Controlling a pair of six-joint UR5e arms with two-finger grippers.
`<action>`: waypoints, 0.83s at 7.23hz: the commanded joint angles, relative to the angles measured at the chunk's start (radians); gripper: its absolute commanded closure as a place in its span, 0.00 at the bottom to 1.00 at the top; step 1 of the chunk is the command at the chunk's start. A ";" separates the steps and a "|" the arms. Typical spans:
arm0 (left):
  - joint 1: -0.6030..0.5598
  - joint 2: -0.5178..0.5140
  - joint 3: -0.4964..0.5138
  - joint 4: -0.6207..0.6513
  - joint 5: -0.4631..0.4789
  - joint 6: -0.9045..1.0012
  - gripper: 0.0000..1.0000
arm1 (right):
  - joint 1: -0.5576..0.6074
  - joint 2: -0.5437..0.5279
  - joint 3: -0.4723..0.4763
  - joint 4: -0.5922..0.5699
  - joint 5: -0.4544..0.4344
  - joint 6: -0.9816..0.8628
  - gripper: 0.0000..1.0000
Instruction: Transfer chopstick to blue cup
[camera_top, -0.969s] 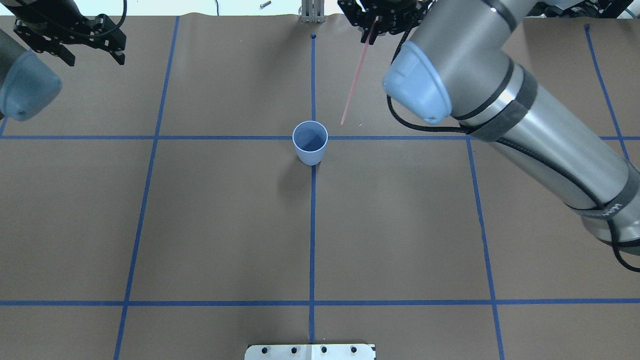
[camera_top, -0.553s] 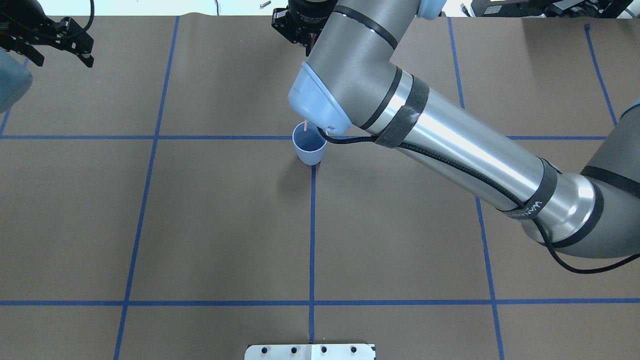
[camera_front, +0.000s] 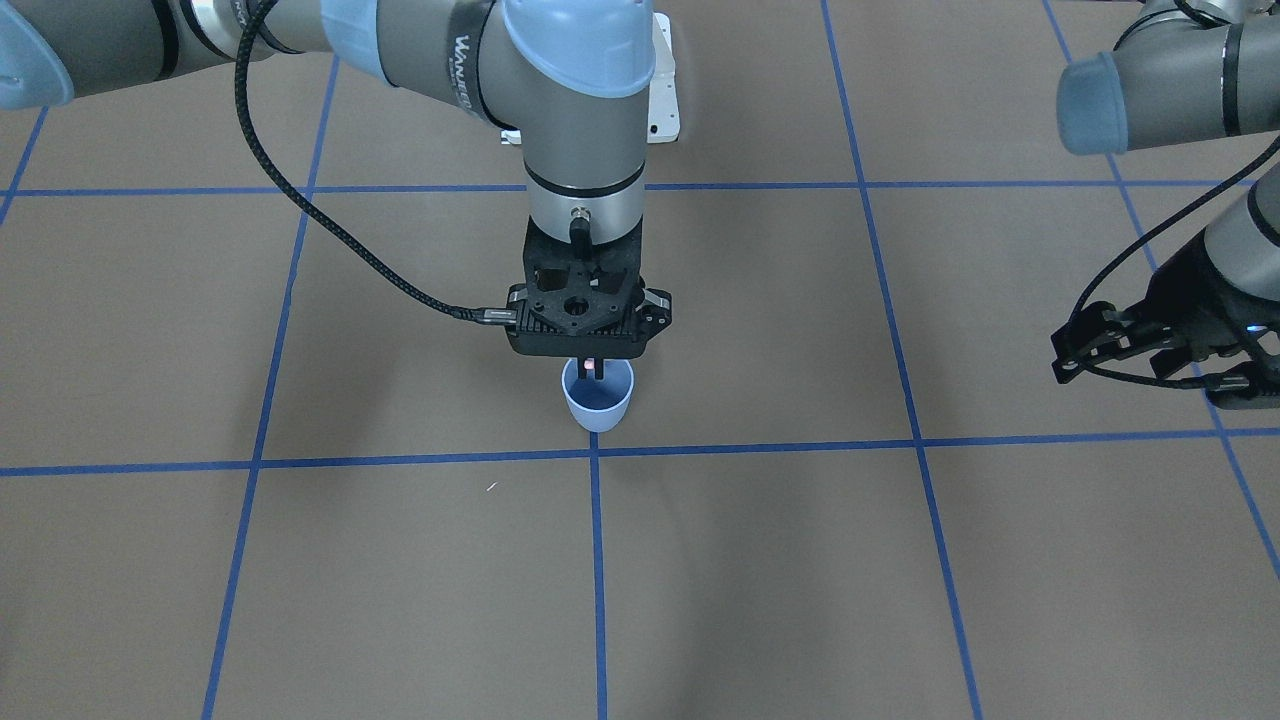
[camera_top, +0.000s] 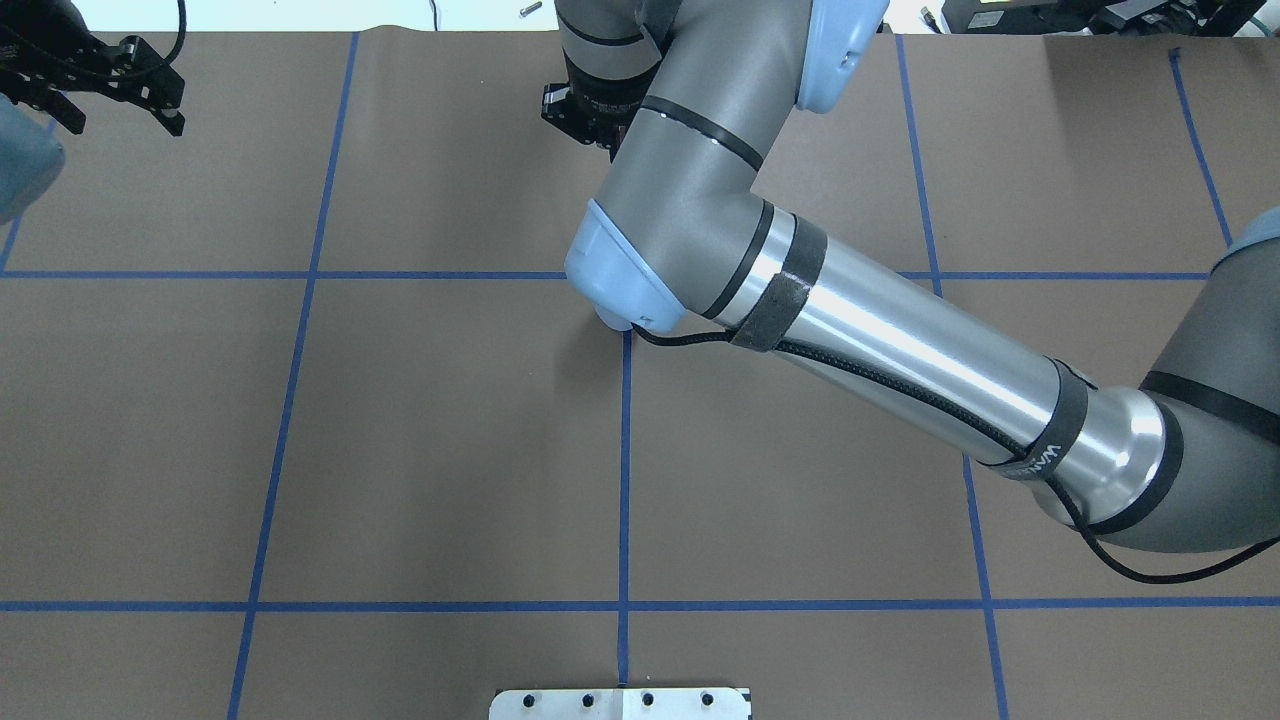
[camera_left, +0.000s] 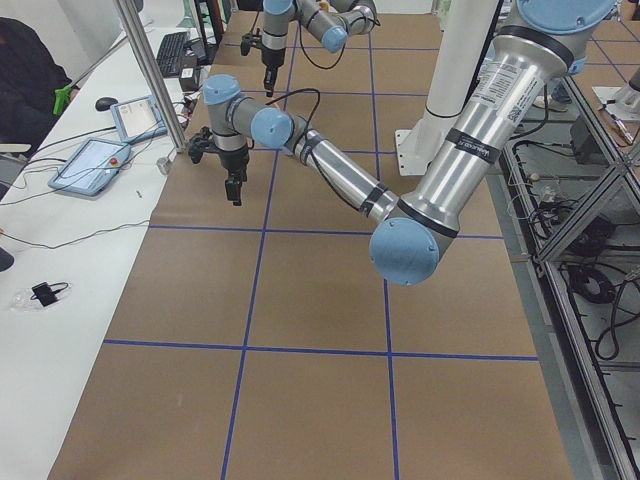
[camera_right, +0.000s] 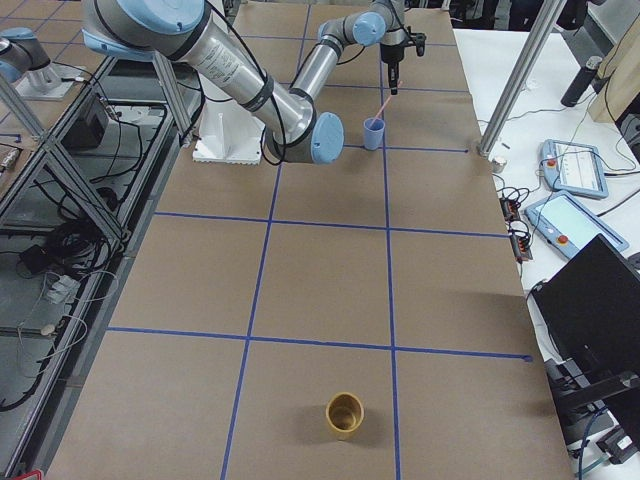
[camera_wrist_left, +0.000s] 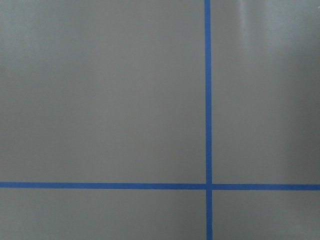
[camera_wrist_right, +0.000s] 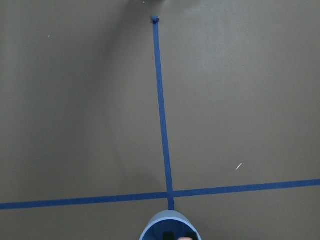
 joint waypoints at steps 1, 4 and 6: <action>0.001 0.000 0.005 0.000 0.000 0.000 0.01 | -0.021 -0.033 -0.001 0.027 -0.010 -0.002 1.00; 0.000 0.000 0.016 -0.002 0.000 0.000 0.01 | -0.047 -0.047 -0.001 0.029 -0.010 -0.012 0.29; -0.002 -0.001 0.016 -0.002 0.000 0.000 0.01 | -0.027 -0.039 0.011 0.029 0.002 -0.017 0.00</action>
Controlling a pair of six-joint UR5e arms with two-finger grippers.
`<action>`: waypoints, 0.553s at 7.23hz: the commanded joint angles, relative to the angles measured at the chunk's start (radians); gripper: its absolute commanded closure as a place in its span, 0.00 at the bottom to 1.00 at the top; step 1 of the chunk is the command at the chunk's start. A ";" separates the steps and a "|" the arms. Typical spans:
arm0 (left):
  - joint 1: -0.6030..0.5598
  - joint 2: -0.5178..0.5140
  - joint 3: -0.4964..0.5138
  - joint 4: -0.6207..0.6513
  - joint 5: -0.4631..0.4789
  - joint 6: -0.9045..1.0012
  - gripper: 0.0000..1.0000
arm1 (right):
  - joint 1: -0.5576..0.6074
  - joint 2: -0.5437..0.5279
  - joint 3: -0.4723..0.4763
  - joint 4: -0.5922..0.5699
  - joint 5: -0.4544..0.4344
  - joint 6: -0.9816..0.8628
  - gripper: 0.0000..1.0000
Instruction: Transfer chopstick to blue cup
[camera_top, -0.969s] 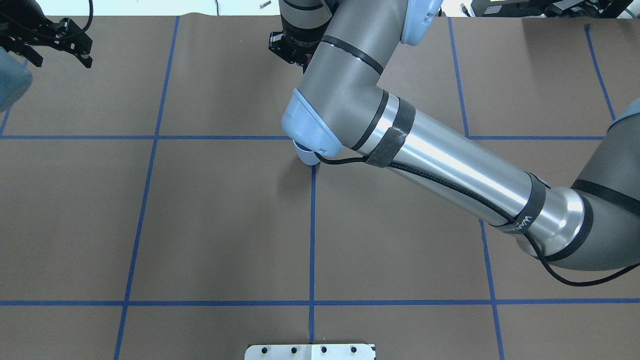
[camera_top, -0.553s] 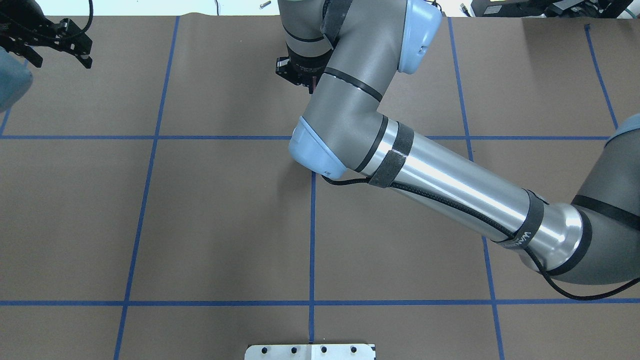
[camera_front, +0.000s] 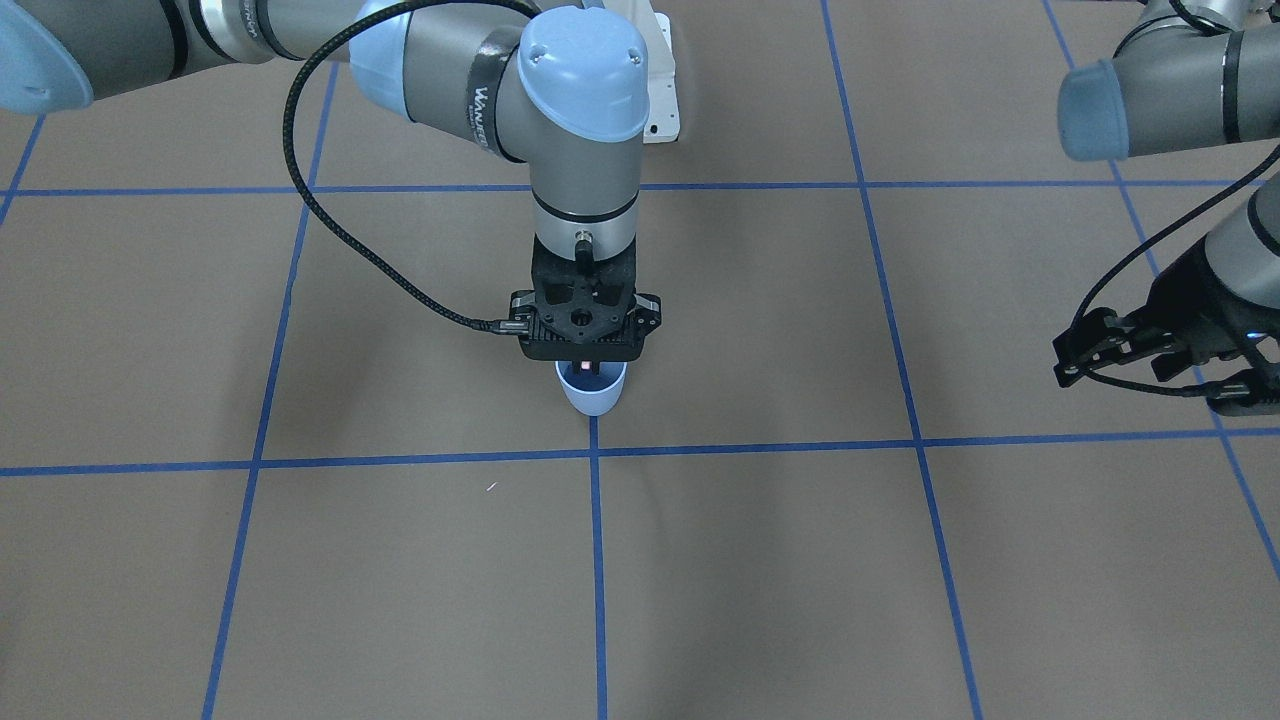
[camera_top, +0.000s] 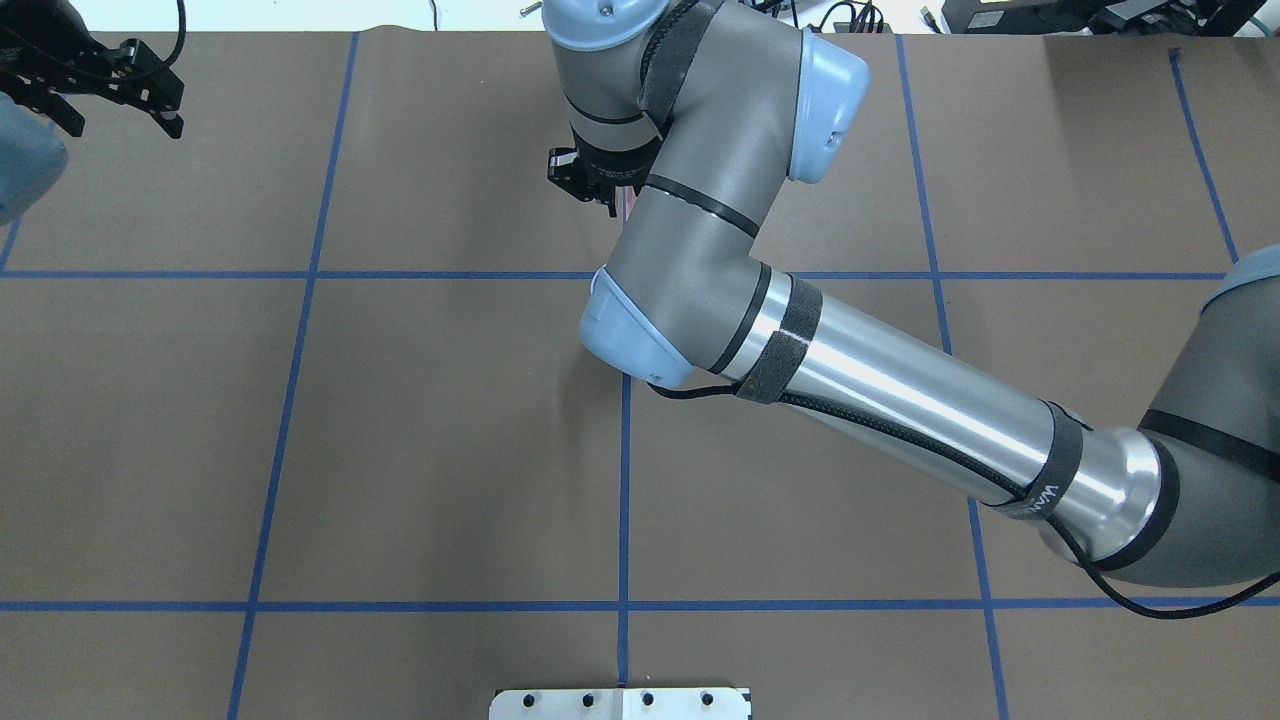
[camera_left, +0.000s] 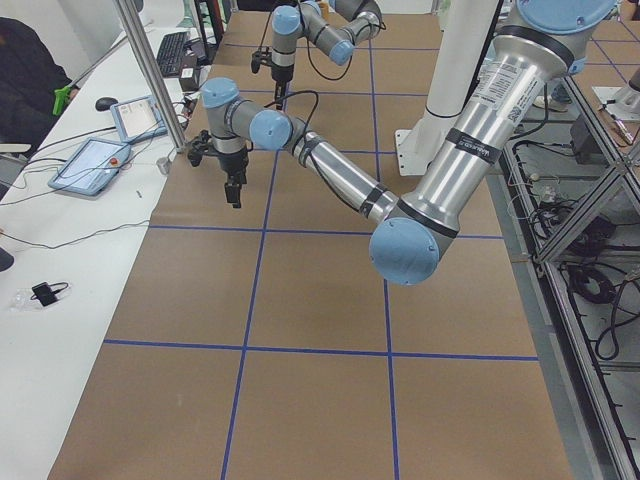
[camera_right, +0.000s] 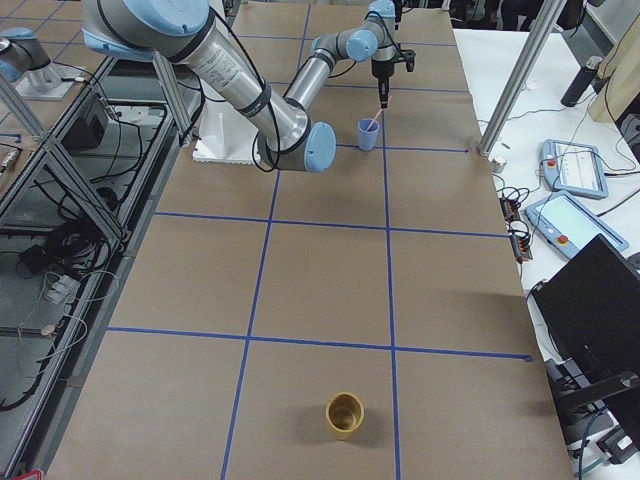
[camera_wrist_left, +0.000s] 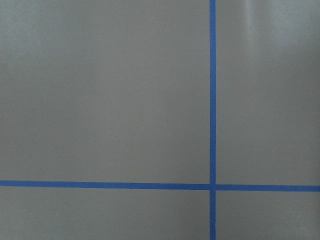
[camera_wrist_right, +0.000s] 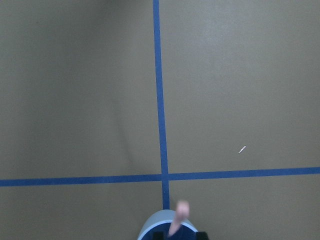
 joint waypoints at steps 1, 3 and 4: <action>-0.001 -0.001 0.000 0.001 0.000 0.000 0.01 | 0.019 -0.002 0.032 0.000 0.008 -0.002 0.00; -0.018 0.001 -0.001 0.001 -0.002 0.005 0.01 | 0.150 -0.037 0.102 -0.012 0.147 -0.001 0.00; -0.044 0.004 -0.004 0.001 -0.002 0.052 0.01 | 0.241 -0.162 0.218 -0.012 0.244 -0.028 0.00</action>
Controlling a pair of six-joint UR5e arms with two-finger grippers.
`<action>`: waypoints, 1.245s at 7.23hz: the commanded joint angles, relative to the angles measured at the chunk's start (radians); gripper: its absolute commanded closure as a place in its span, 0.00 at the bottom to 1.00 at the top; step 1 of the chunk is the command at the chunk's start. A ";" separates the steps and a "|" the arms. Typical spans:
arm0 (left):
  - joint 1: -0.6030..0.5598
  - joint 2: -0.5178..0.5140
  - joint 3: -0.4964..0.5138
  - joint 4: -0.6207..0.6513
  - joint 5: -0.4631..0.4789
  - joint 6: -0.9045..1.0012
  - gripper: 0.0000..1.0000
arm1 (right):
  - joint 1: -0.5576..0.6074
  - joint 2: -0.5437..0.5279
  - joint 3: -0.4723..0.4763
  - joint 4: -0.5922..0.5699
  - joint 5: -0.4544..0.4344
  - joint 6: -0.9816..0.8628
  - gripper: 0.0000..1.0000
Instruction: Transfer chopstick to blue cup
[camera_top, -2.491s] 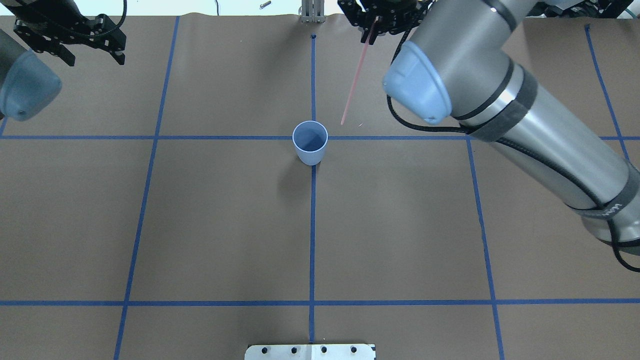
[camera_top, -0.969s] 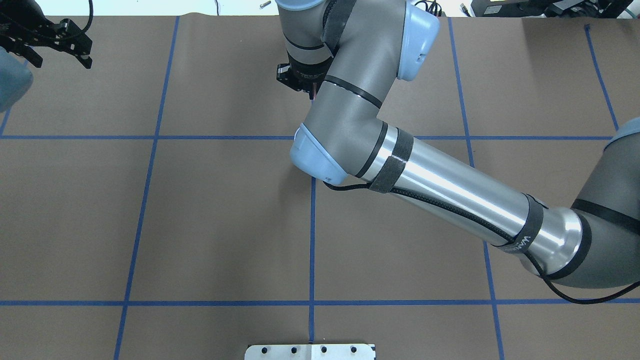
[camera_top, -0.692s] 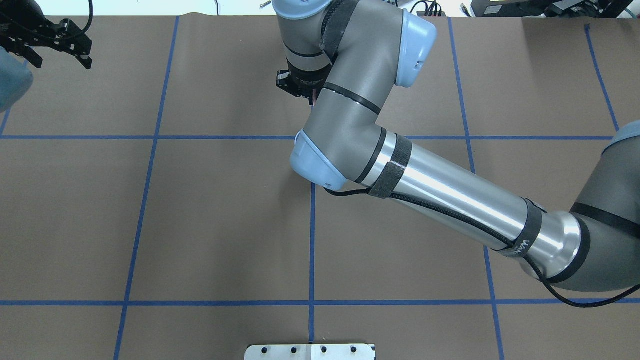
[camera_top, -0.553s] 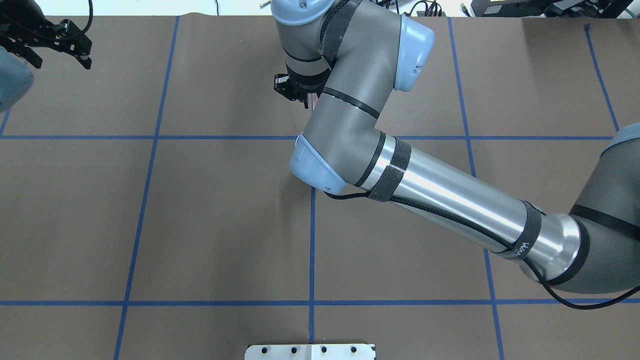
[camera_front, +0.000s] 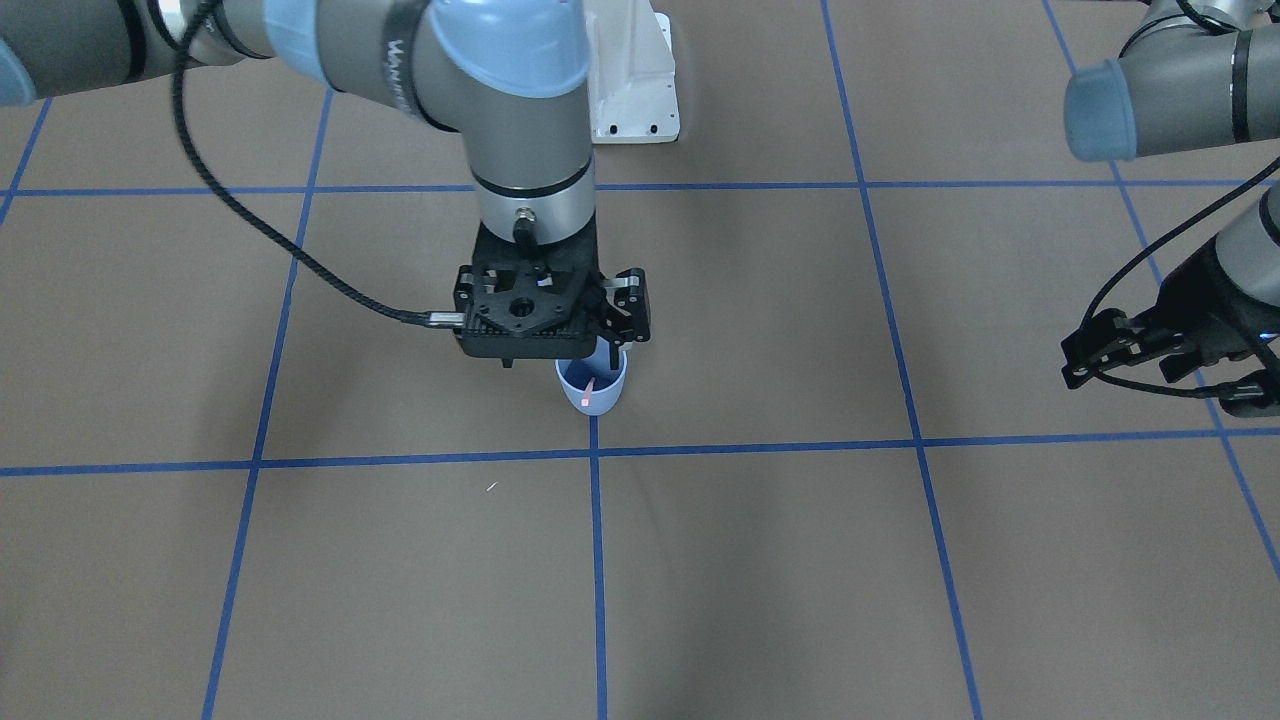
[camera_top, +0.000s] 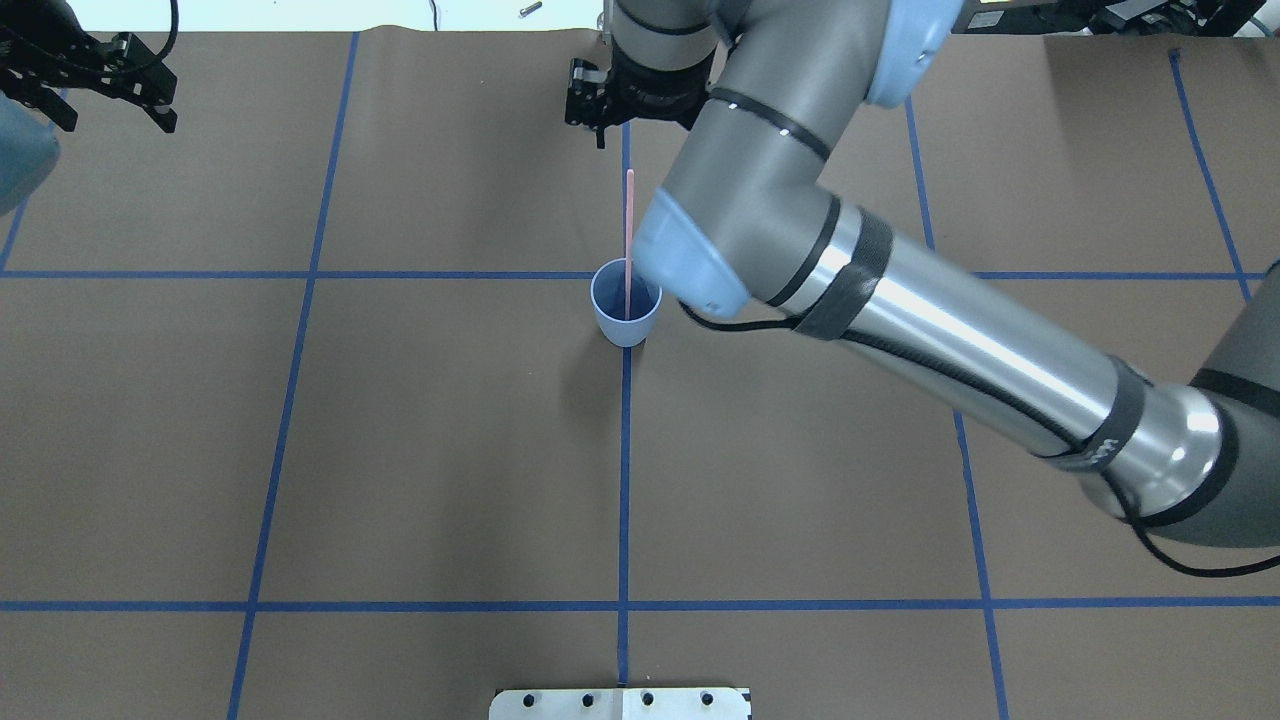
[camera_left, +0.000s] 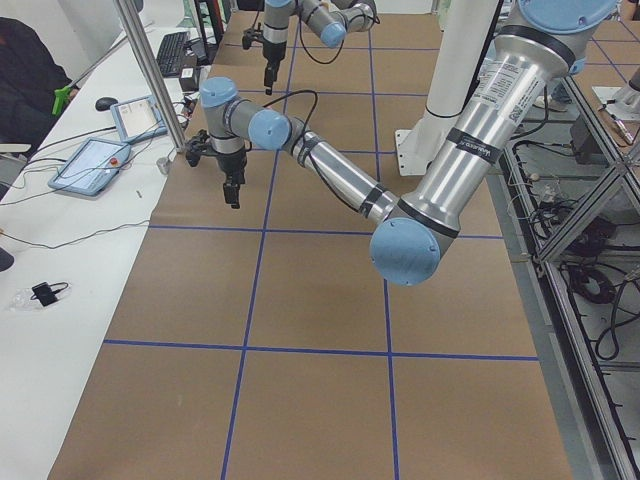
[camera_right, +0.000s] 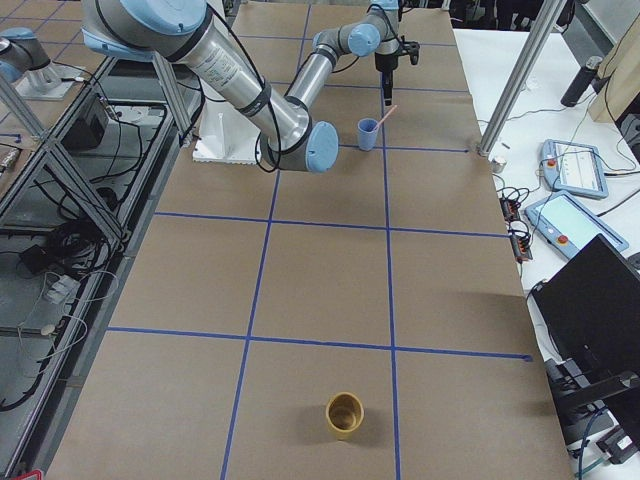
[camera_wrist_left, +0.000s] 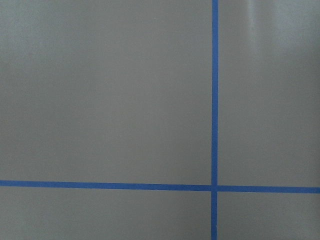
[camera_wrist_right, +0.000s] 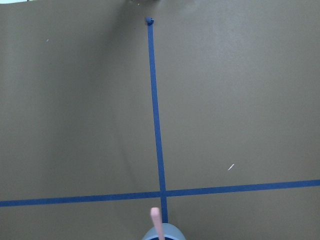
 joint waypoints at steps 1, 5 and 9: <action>-0.066 0.033 -0.003 -0.001 -0.034 0.066 0.01 | 0.213 -0.277 0.243 -0.005 0.179 -0.148 0.00; -0.214 0.125 0.069 0.000 -0.039 0.418 0.01 | 0.562 -0.729 0.292 -0.057 0.312 -0.895 0.00; -0.431 0.219 0.195 -0.003 -0.091 0.704 0.01 | 0.725 -0.915 0.186 -0.025 0.296 -1.259 0.00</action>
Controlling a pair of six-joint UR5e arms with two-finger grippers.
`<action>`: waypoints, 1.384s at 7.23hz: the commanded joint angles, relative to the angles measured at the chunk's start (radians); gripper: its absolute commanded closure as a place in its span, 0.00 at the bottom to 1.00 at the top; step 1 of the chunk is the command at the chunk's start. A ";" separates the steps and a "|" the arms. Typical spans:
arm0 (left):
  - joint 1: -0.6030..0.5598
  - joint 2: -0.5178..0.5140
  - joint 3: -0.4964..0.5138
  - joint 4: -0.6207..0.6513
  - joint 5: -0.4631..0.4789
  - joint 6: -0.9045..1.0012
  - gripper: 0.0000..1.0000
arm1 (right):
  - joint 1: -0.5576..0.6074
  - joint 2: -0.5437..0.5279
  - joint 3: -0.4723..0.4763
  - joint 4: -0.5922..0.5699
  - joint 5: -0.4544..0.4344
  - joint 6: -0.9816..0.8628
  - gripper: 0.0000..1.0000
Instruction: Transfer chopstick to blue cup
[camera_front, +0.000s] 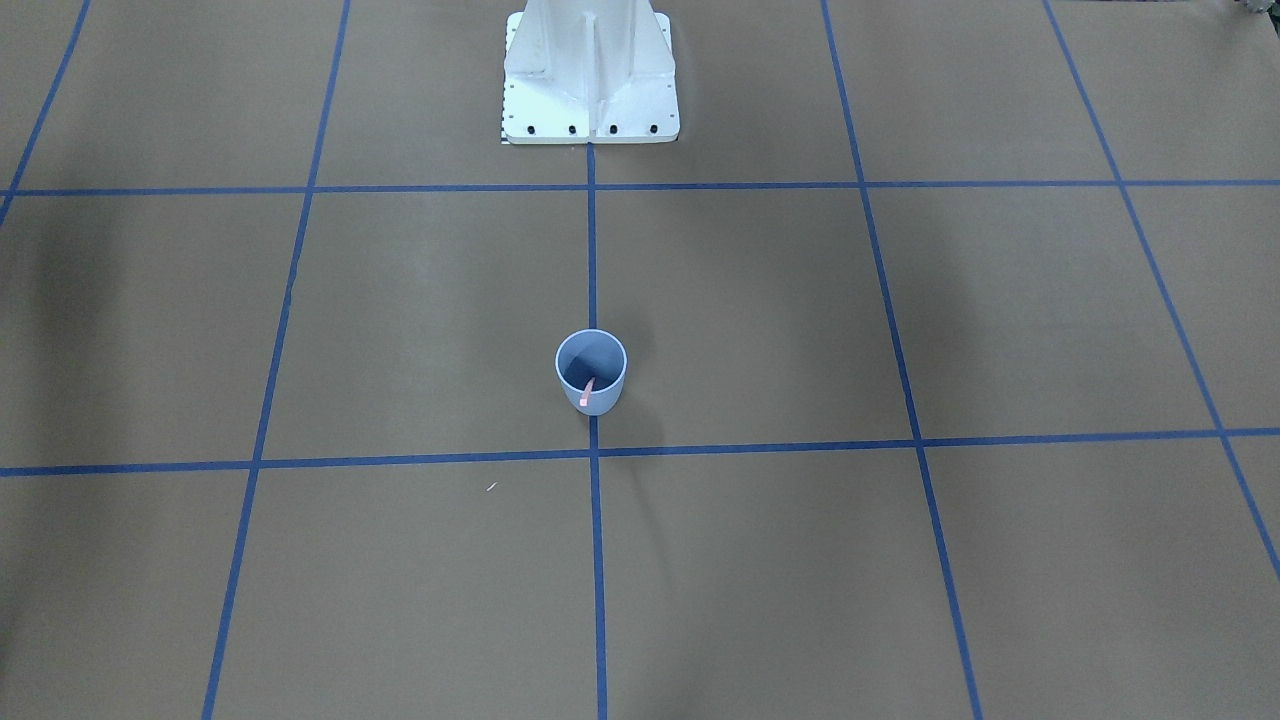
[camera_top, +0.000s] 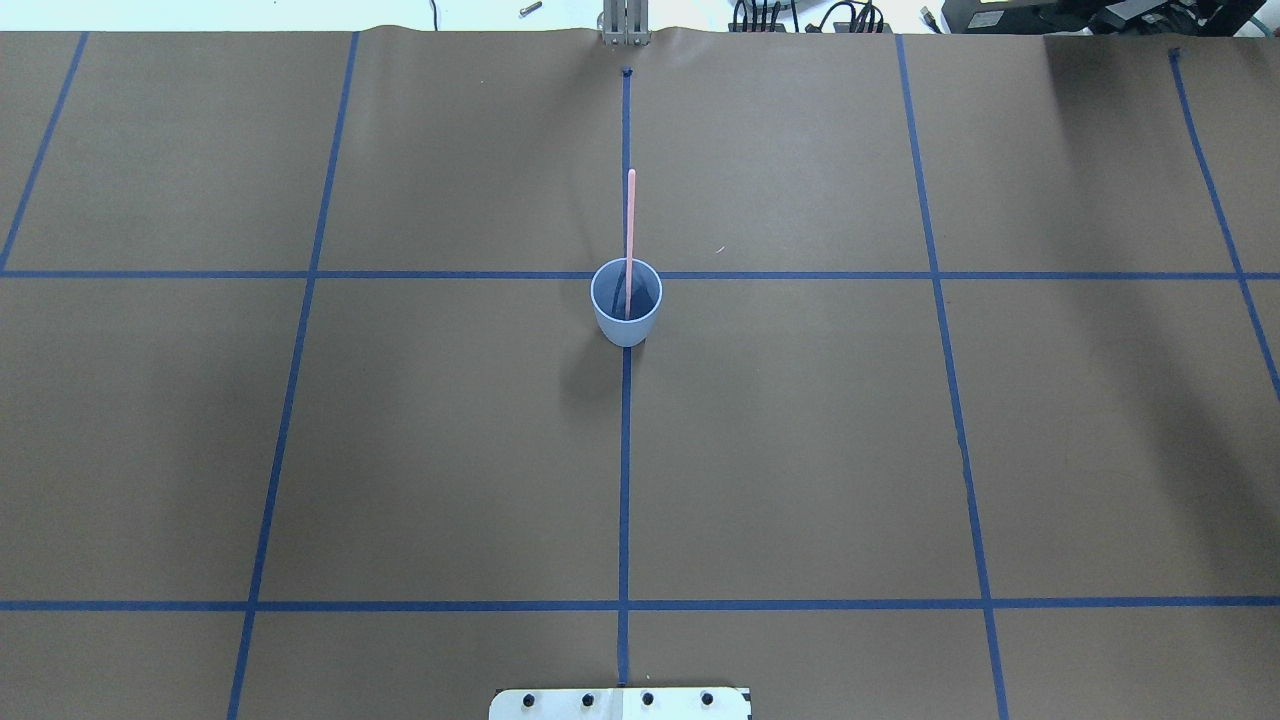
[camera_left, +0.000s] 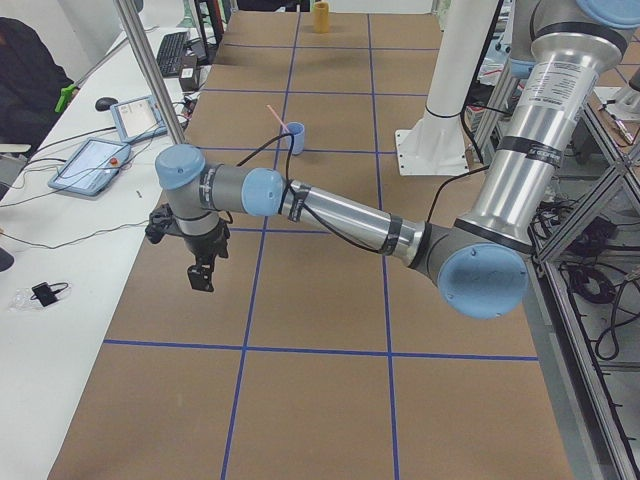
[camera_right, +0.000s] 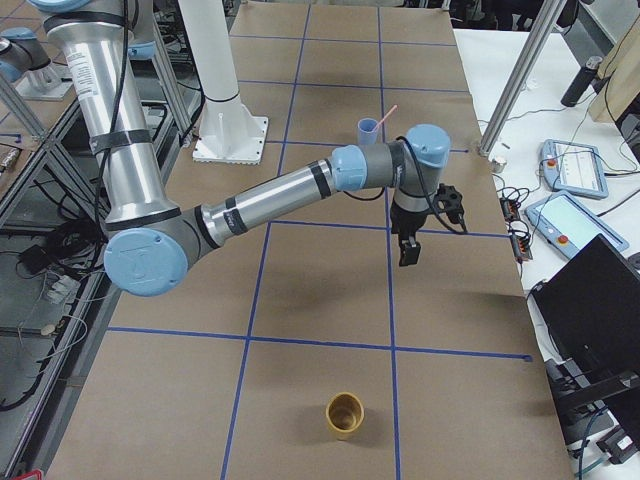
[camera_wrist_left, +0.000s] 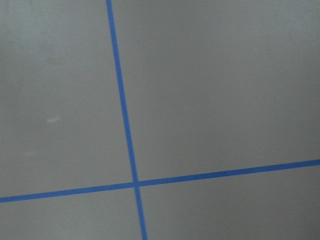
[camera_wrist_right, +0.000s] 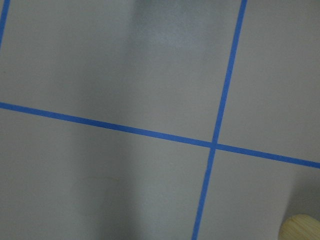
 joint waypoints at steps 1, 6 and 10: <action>-0.088 0.051 0.036 -0.013 -0.028 0.026 0.01 | 0.024 -0.081 -0.055 0.071 -0.009 -0.026 0.00; -0.111 0.219 0.083 -0.357 -0.027 0.056 0.01 | 0.119 -0.094 -0.147 0.109 -0.002 -0.008 0.00; 0.031 0.217 -0.051 -0.338 0.001 -0.192 0.01 | 0.125 -0.109 -0.147 0.109 0.000 -0.006 0.00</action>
